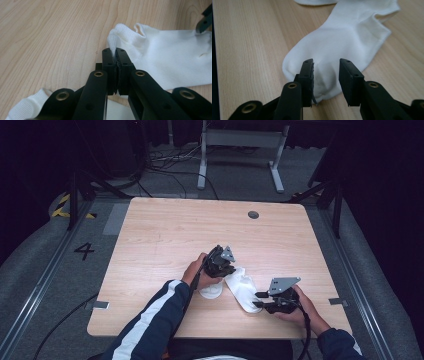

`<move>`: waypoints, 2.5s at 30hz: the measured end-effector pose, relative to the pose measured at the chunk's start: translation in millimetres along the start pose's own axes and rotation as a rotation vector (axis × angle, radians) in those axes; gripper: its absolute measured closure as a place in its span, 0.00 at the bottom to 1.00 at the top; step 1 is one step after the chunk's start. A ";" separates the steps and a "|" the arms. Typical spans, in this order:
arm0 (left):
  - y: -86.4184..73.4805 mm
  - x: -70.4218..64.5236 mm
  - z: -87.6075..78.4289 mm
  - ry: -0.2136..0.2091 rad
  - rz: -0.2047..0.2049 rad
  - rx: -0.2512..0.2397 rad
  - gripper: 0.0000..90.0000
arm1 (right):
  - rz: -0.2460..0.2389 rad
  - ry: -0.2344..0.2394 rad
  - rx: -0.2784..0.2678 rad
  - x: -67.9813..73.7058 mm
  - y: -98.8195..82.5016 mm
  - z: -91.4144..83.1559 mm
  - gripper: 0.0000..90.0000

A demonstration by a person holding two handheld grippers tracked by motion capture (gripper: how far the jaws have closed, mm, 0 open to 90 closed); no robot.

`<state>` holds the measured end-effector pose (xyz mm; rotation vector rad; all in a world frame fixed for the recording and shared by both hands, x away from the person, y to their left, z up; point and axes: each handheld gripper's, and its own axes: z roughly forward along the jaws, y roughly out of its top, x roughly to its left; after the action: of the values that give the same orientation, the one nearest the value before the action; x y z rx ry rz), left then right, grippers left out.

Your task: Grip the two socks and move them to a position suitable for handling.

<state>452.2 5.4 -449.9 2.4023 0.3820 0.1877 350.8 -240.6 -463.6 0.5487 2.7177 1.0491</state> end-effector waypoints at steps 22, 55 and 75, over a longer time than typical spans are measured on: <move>-5.3 20.2 -28.4 0.045 -0.025 -0.022 0.97 | 0.017 -0.007 -0.095 5.3 30.3 -3.8 0.97; -61.0 78.9 -35.3 0.143 -0.144 0.103 0.85 | -0.031 0.006 -0.023 26.8 92.8 91.9 0.91; -55.5 28.3 -41.7 0.082 -0.034 0.047 0.92 | -0.140 0.104 -0.062 46.2 68.4 45.6 0.80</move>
<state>456.9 80.1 -454.1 2.4377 0.4700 0.2649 340.5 -147.5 -452.4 0.2966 2.7540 1.1508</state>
